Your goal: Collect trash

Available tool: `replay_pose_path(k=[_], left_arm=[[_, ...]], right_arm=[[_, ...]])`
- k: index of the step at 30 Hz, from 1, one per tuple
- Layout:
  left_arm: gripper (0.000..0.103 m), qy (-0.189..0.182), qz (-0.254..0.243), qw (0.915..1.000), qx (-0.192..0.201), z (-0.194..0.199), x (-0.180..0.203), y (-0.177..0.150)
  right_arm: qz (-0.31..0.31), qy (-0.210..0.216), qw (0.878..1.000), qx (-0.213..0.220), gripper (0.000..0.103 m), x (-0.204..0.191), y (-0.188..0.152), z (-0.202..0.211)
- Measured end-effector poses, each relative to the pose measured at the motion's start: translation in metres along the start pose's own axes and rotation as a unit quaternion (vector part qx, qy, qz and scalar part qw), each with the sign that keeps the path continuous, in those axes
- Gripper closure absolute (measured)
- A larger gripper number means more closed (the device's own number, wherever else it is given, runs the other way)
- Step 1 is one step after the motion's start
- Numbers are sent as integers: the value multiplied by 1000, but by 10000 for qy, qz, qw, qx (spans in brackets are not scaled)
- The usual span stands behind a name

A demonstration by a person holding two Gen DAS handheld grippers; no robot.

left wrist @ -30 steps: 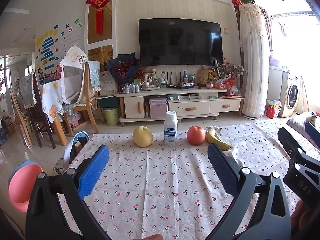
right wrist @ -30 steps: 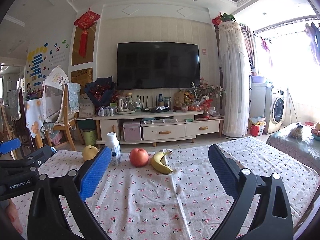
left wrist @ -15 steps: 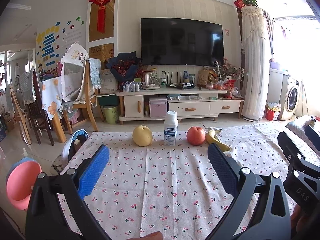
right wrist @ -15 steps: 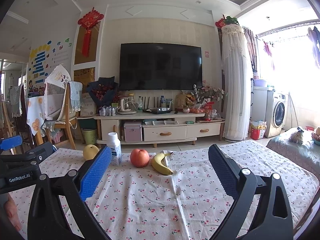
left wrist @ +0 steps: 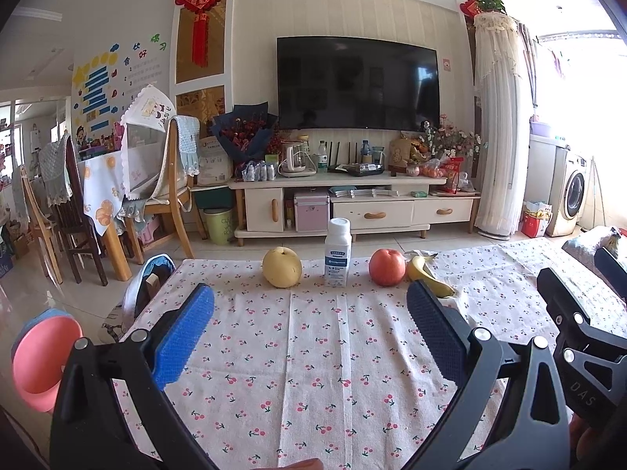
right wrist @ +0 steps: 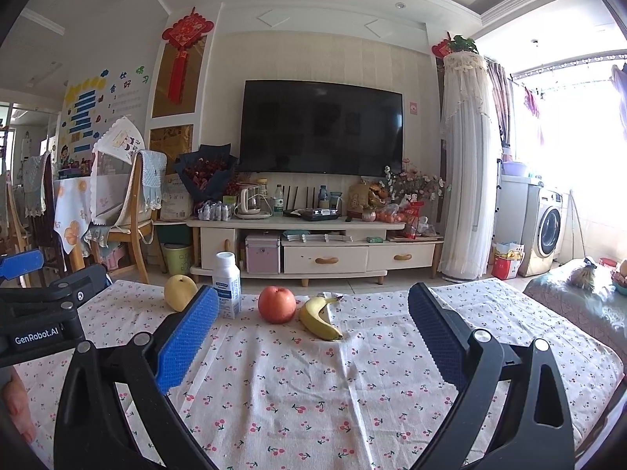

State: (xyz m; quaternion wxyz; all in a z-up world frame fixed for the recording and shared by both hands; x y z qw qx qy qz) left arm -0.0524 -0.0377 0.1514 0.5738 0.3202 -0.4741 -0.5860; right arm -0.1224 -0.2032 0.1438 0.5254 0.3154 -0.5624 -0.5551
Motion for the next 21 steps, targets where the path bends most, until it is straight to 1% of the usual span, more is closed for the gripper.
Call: replay_pose_path(k=[8,21], left_arm=[[4,15,8,10000,-41,-4,-3,-2],[4,56,62,9998,-183,-24,-10,-11]], right_arm=[[132,43,9999,-50,7,-8,-4,-6],[387,129,9991,-104,7,-23,-8,-16]])
Point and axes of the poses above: each gripper's, at about its wrist camera, not at the fingertips, and z roughly against the way its jaws point, x to its right, y to its top, the point moved 8 cm from there along -z, roughly the way its jaws point, and after that the axes turned 13 degrees about z, right-handed, at the moved point
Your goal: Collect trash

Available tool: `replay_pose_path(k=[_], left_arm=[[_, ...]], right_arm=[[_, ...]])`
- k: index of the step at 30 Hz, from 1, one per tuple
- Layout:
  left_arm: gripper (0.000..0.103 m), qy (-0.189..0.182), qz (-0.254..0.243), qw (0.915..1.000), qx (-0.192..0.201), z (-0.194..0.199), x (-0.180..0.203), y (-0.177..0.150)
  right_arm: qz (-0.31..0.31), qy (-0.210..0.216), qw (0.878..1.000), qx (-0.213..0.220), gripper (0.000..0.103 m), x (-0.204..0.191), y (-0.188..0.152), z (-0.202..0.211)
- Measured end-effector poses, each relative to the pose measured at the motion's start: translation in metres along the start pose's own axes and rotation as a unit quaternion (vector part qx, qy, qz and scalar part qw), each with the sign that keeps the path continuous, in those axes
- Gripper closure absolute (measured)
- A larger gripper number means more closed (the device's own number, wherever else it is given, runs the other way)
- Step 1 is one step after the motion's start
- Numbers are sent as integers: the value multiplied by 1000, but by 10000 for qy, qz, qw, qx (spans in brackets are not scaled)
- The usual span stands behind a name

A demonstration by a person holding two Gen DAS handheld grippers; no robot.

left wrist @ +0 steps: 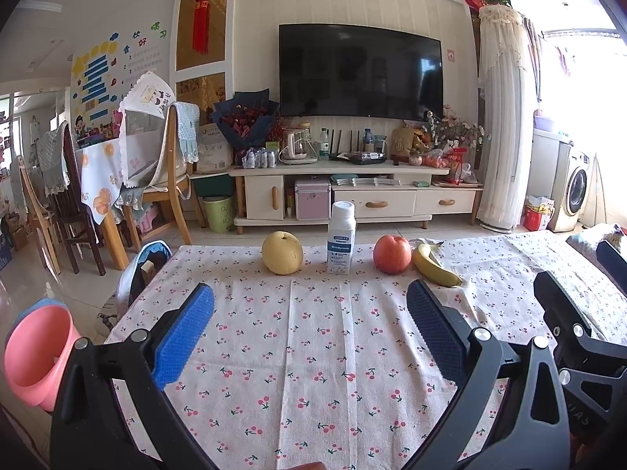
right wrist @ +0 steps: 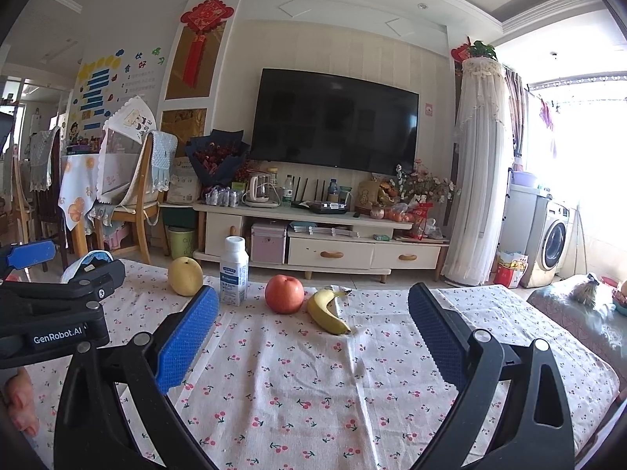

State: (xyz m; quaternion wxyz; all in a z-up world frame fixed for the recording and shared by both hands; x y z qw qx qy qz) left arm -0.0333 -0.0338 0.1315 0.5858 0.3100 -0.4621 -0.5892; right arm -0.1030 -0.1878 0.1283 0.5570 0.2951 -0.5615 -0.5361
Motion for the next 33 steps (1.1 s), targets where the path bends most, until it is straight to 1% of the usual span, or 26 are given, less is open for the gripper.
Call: replay_pose_path(k=[33], left_arm=[[4,4,-28,10000,71,0,3,-2]], right_arm=[[63,6,10000,-17,7,-3,-2,-3]])
Point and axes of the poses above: each gripper's, at about its wrist camera, not at the fingertips, and z roughly against the way its jaws point, x to its right, y to its top, the point moved 8 cm from there along -z, roughly the way its jaws point, and after that the axes turned 13 degrees about z, right-handed, at the moved point
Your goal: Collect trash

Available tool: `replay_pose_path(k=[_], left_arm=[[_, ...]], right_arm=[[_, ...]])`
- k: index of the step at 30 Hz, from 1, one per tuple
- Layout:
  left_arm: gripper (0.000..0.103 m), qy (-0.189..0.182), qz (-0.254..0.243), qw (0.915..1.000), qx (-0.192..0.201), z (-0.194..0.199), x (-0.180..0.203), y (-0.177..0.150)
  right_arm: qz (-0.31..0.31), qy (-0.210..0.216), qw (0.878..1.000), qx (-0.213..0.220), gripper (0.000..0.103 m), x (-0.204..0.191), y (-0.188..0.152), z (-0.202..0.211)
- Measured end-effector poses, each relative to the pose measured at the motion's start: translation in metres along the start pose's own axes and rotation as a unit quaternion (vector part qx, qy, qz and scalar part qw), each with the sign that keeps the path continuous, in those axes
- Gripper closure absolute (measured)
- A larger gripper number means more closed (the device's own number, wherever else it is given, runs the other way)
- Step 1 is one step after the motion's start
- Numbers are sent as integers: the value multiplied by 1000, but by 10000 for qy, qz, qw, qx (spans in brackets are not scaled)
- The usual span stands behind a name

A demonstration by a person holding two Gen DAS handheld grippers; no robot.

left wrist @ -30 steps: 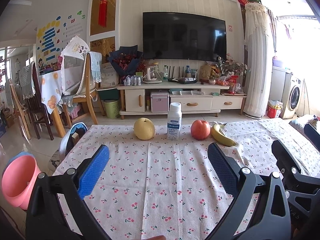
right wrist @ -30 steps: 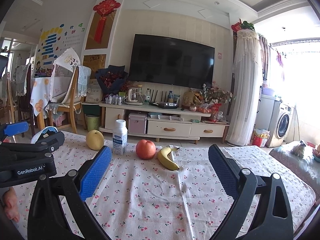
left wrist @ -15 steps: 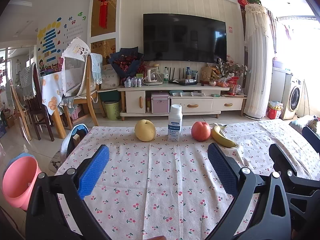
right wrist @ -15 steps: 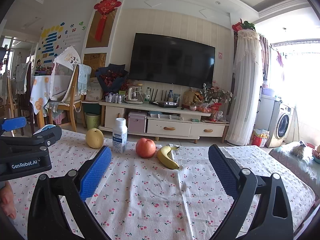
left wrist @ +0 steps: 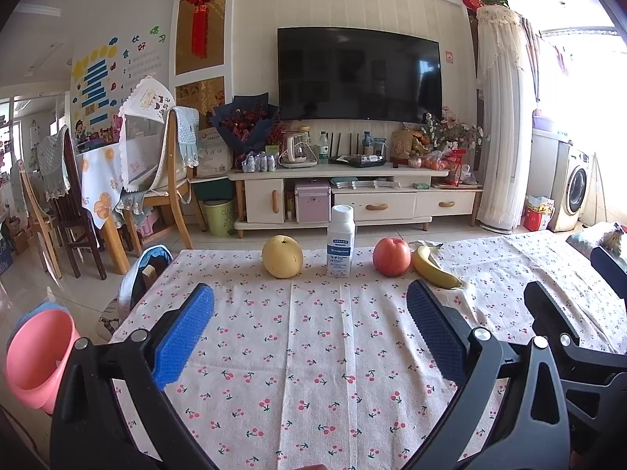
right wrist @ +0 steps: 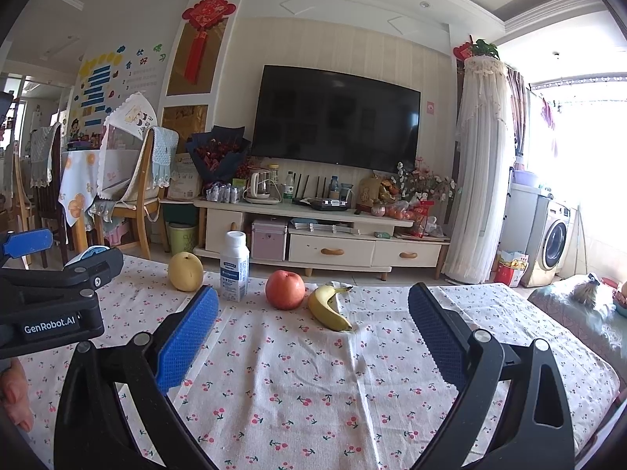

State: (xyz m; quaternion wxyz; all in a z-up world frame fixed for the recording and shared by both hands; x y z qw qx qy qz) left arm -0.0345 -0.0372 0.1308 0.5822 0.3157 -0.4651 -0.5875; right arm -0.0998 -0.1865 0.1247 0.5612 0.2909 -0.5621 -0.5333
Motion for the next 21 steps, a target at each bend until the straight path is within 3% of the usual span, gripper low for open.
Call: replay_pose_path(k=[14,18,21], left_arm=[[4,33,-79,9999,-68,-10,3,-5],[4,106,30,9988,-470,-29,-2,-25],[4,309,76,9955,-888,-53,-9,-51]], right_arm=[[-55,63,9999,-139,7,0,-4,-3],[-174,367,9980,-491,6,-5,-18,-18],[-437,490,9922,-1056,6,-6,-39,-39]])
Point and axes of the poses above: each gripper's, at about its wrist camera, not at the fingertips, and z roughly against the way its jaws point, x to its right, y to its top, the point moved 8 cm from there along -z, roughly the way its jaws point, and after that the axes turned 13 degrees about z, right-handed, at the moved point
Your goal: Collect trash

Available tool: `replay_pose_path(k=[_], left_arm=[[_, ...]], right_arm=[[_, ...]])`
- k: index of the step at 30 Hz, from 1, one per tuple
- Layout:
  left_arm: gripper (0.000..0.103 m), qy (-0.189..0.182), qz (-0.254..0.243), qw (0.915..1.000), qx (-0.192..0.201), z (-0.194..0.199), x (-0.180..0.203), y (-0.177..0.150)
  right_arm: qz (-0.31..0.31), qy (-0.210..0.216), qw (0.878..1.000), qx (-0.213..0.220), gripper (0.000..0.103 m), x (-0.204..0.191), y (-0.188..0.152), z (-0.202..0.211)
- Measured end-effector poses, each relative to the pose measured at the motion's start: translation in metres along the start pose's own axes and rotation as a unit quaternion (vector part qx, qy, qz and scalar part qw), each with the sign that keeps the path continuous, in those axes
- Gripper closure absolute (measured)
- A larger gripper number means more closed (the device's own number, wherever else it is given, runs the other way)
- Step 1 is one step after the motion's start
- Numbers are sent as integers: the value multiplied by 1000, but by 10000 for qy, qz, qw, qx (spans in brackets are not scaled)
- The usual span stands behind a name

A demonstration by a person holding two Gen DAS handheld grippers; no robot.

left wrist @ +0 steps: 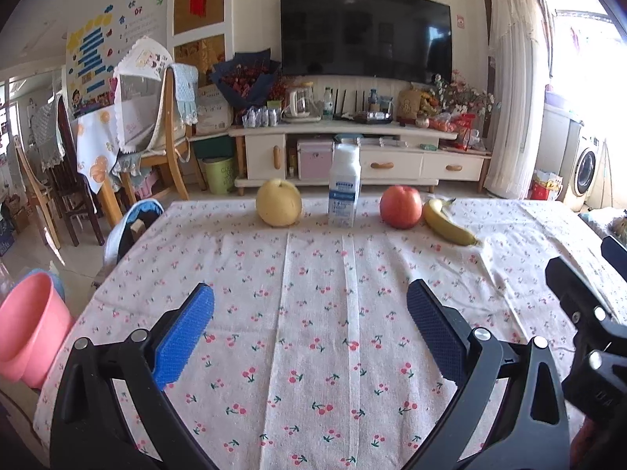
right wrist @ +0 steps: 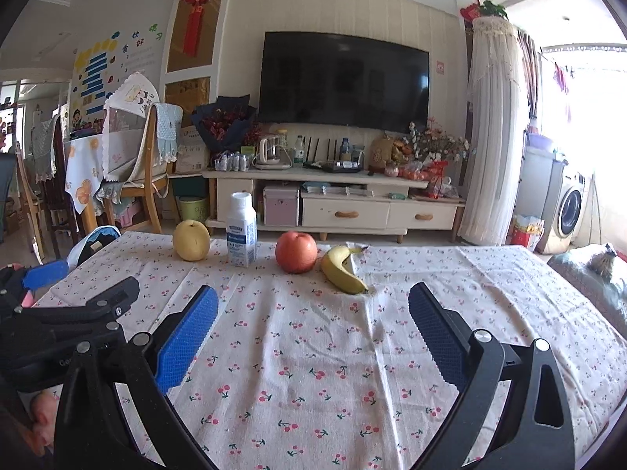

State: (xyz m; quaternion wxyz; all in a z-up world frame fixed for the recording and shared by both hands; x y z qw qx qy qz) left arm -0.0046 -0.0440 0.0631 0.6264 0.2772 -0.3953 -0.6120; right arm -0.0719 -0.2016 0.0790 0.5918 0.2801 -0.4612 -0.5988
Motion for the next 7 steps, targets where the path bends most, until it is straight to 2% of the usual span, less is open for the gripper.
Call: replay_pose_path(k=[3,6,7], left_arm=[[4,215,74,9984,-511,-34,-8,-26],[4,384,146,9950,-905,-61,-15,-45],[4,417,164,9941,-991,-68,-16,-50]], right_arm=[[-289,-19,9965,-779,6,4,-25,-33],[-285,-89,9859,-1646,6,0,-56,-66],[-285,-89,9859,-1646,6,0,-56,-66]])
Point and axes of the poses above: each gripper's, at about its wrist camera, not at the fingertips, and z roughly against the way its jaws point, x to its right, y to its top, the point moved 8 cm from there along -z, roughly the way its jaws point, and after that the axes turned 13 degrees about z, right-handed, at the moved point
